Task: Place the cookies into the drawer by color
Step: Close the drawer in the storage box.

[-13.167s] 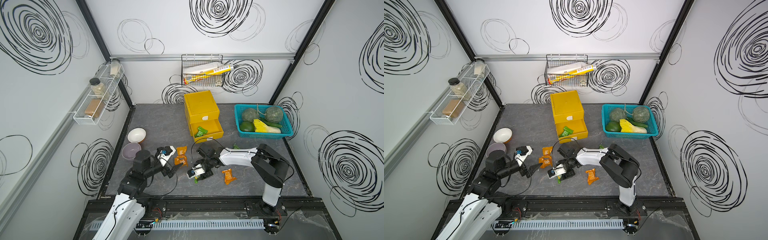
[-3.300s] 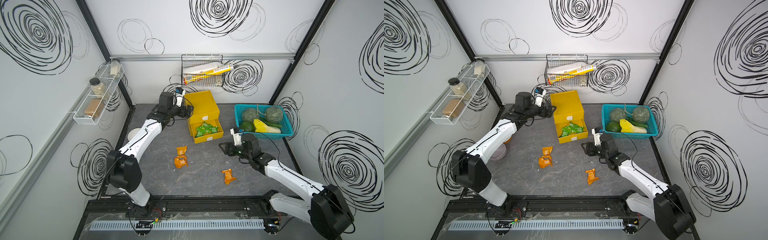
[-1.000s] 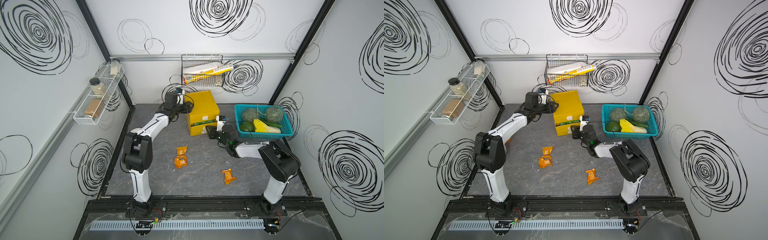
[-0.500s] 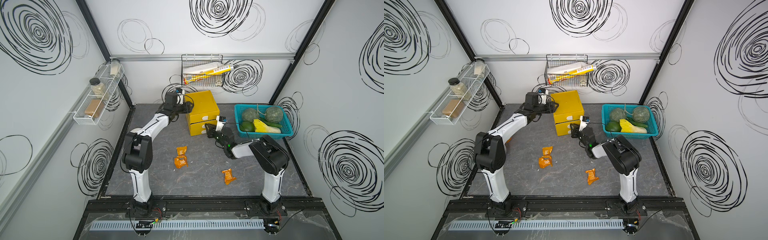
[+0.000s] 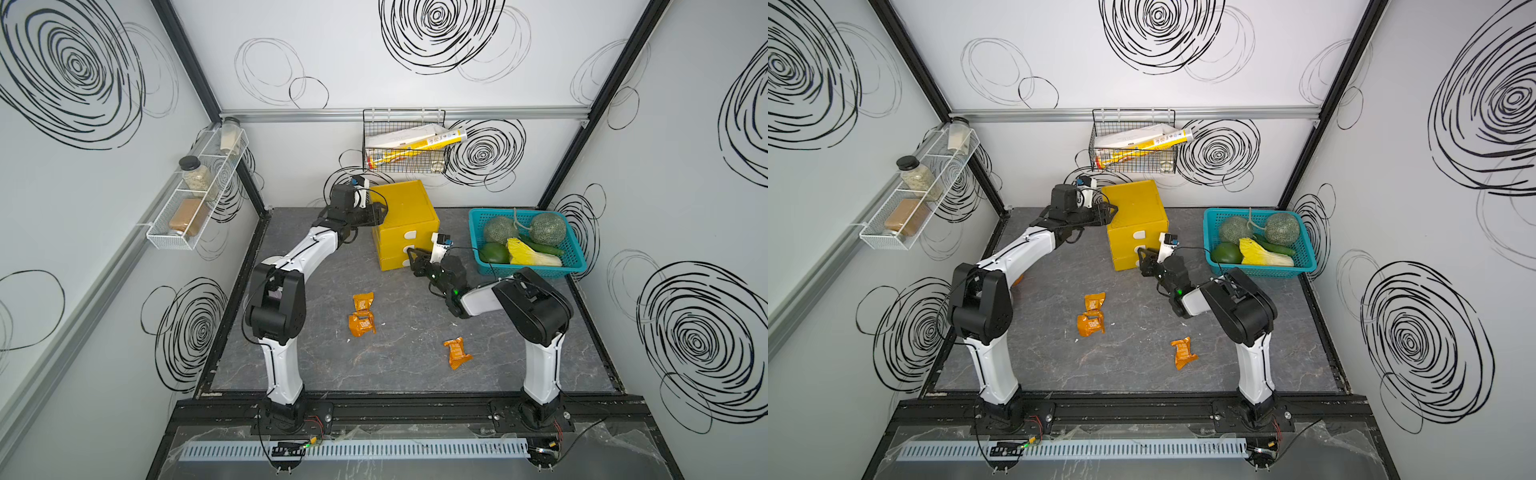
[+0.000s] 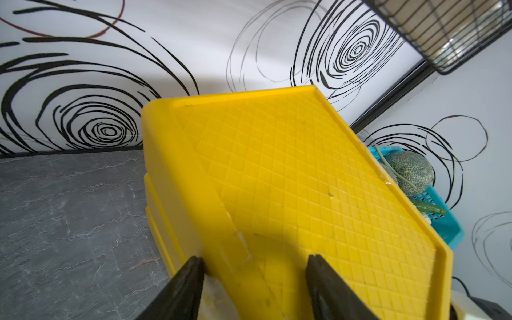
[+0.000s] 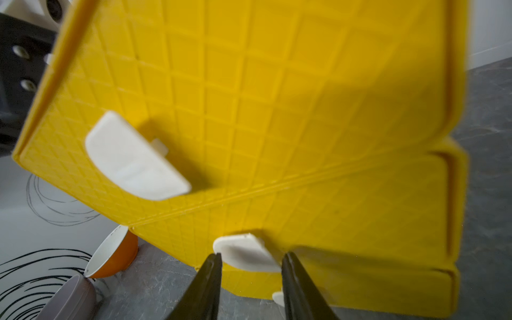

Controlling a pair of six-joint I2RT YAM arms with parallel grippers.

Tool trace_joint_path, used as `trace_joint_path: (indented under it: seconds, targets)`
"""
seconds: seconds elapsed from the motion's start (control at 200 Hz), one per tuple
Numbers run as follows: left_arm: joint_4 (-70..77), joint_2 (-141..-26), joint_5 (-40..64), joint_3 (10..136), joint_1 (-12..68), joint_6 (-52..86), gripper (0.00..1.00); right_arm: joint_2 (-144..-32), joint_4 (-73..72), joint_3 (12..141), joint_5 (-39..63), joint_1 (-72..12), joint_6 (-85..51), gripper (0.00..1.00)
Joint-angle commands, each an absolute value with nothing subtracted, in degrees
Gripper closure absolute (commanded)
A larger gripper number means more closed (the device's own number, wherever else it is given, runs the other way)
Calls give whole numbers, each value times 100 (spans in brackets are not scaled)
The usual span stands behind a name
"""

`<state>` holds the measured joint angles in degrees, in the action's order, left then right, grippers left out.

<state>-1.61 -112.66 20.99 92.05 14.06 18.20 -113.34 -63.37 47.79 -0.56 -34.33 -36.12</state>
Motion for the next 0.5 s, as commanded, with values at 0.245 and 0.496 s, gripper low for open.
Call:
trace_joint_path:
  seconds: [0.245, 0.496]
  targets:
    - [-1067, -11696, 2258, 8992, 1507, 1737, 36, -10437, -5273, 4202, 154, -3474, -4834, 45]
    - [-1055, -11604, 2294, 8932, 1503, 1753, 36, -10768, -6175, 3890, 540, -3480, -6439, 34]
